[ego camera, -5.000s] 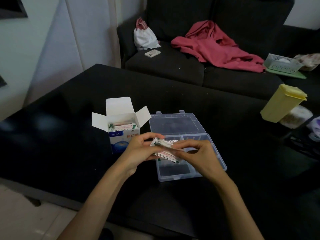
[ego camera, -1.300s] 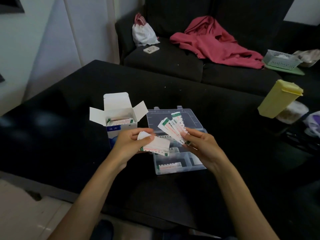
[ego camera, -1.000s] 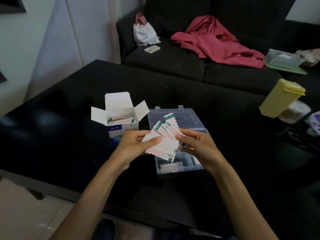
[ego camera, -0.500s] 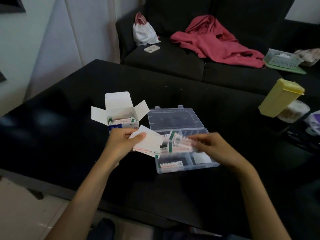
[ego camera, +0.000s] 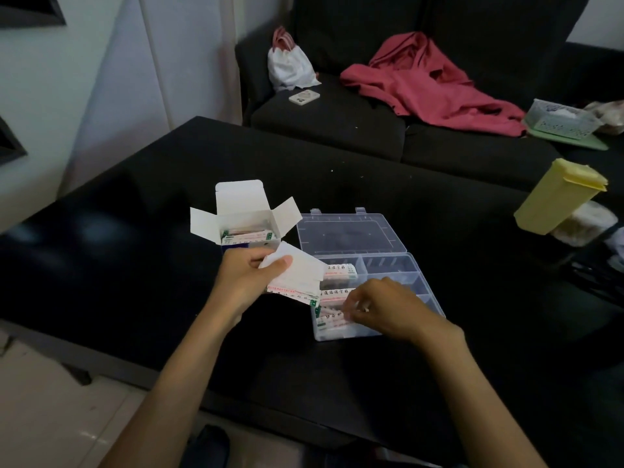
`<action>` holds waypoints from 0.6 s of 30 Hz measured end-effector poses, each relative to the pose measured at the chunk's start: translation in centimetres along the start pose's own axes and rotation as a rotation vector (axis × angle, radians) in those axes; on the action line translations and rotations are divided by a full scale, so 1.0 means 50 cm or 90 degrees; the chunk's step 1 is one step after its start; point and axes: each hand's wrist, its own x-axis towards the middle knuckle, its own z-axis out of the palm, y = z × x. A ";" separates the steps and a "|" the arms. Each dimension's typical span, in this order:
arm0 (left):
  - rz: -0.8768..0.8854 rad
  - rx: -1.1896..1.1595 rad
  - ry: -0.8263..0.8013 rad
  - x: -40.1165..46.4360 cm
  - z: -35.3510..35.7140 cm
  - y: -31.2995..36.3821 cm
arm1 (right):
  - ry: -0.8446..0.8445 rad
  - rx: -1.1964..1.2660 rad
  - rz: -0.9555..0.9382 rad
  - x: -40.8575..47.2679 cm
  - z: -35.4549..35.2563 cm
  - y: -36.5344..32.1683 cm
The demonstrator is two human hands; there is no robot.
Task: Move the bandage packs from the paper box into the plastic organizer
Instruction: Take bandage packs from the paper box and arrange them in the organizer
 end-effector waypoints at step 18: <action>-0.002 -0.007 -0.016 0.000 0.004 0.003 | 0.126 -0.142 -0.048 0.003 0.002 -0.033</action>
